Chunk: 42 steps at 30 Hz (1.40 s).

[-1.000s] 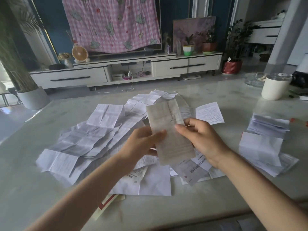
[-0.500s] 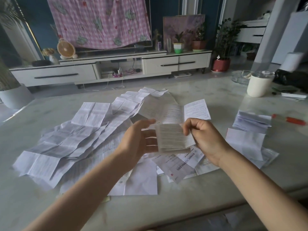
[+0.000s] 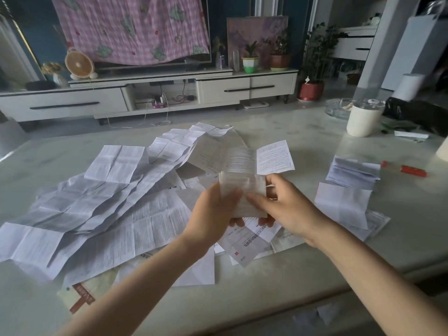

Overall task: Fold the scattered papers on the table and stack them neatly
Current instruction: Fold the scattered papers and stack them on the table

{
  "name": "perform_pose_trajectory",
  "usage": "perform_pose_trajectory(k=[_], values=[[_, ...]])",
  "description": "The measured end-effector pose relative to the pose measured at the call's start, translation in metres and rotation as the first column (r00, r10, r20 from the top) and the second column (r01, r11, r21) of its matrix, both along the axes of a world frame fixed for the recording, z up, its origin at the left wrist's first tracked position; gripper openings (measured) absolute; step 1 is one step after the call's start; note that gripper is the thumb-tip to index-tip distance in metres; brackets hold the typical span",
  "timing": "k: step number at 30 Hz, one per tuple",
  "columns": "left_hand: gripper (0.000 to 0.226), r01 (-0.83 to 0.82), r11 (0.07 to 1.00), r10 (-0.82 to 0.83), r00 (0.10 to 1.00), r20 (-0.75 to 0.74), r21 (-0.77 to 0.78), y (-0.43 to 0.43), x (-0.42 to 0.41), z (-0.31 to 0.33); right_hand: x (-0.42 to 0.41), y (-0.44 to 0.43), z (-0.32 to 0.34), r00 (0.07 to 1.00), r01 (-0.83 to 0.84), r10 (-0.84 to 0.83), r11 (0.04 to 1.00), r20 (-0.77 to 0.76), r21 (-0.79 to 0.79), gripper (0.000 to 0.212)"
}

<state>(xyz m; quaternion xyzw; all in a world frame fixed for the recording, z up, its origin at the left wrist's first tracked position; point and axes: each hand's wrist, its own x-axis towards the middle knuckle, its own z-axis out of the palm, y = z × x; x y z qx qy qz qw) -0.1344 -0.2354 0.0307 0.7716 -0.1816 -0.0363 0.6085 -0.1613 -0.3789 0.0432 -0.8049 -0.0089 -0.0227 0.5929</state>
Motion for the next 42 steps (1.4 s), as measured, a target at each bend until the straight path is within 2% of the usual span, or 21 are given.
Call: perform_pose_trajectory(k=[2, 5, 8, 12, 14, 16, 18, 20, 24, 26, 27, 29, 31, 32, 36, 42], values=[[0.021, 0.011, 1.0, -0.012, 1.0, 0.011, 0.015, -0.001, 0.001, -0.001, 0.001, -0.004, 0.0, 0.999, 0.038, -0.038, 0.999, 0.017, -0.006, 0.03], [0.004, 0.03, 0.993, -0.039, 0.996, -0.081, -0.112, -0.004, 0.002, 0.004, 0.001, -0.012, 0.001, 0.997, 0.08, -0.081, 0.997, 0.021, 0.022, 0.03], [0.028, -0.036, 0.987, 0.015, 0.991, -0.136, -0.154, -0.014, 0.004, 0.007, -0.002, -0.014, 0.0, 0.998, 0.057, -0.059, 0.996, 0.023, 0.072, 0.026], [0.036, -0.214, 0.977, 0.211, 0.968, 0.133, 0.013, -0.032, 0.013, 0.002, -0.007, -0.02, -0.006, 0.995, 0.097, -0.098, 0.99, 0.004, 0.107, 0.013], [0.037, -0.245, 0.968, 0.221, 0.939, 0.265, 0.059, -0.04, 0.017, -0.001, -0.008, -0.029, -0.008, 0.989, 0.149, -0.149, 0.983, -0.007, 0.111, 0.015], [0.036, -0.198, 0.978, 0.173, 0.946, 0.273, 0.066, -0.051, 0.017, 0.0, -0.009, -0.04, -0.009, 0.979, 0.203, -0.205, 0.975, 0.016, 0.086, 0.016], [0.035, -0.121, 0.992, 0.115, 0.978, 0.172, 0.027, -0.065, 0.018, 0.002, -0.01, -0.054, -0.006, 0.958, 0.277, -0.281, 0.959, 0.066, 0.062, 0.018], [0.035, -0.086, 0.995, 0.079, 0.989, 0.125, 0.058, -0.074, 0.023, 0.005, -0.008, -0.076, -0.002, 0.898, 0.41, -0.419, 0.908, 0.138, 0.088, 0.017], [0.034, -0.037, 0.993, 0.027, 0.995, 0.092, 0.114, -0.09, 0.031, 0.011, 0.009, -0.142, 0.011, 0.646, 0.687, -0.74, 0.67, 0.187, 0.281, 0.002], [0.033, 0.045, 0.987, -0.054, 0.997, 0.056, 0.152, -0.103, 0.029, 0.013, 0.024, -0.175, 0.009, 0.539, 0.784, -0.817, 0.575, 0.202, 0.233, 0.008], [0.032, 0.088, 0.982, -0.094, 0.995, 0.032, 0.167, -0.108, 0.026, 0.014, 0.033, -0.185, 0.003, 0.518, 0.819, -0.832, 0.549, 0.198, 0.165, 0.013], [0.029, 0.16, 0.969, -0.164, 0.986, 0.009, 0.186, -0.116, 0.021, 0.013, 0.044, -0.199, -0.021, 0.528, 0.849, -0.828, 0.516, 0.187, -0.113, 0.022], [0.023, 0.194, 0.957, -0.202, 0.979, 0.016, 0.214, -0.12, 0.019, 0.011, 0.047, -0.202, -0.046, 0.553, 0.787, -0.819, 0.453, 0.154, -0.419, 0.024], [0.02, 0.196, 0.956, -0.206, 0.978, 0.026, 0.22, -0.119, 0.019, 0.011, 0.046, -0.197, -0.053, 0.561, 0.752, -0.816, 0.434, 0.137, -0.496, 0.025], [0.018, 0.151, 0.965, -0.168, 0.984, 0.06, 0.215, -0.114, 0.024, 0.008, 0.047, -0.202, -0.052, 0.555, 0.758, -0.816, 0.419, 0.158, -0.5, 0.03], [0.029, -0.006, 0.983, -0.022, 0.988, 0.152, 0.184, -0.097, 0.039, 0.006, 0.045, -0.214, -0.038, 0.494, 0.843, -0.853, 0.425, 0.165, -0.33, 0.031]])
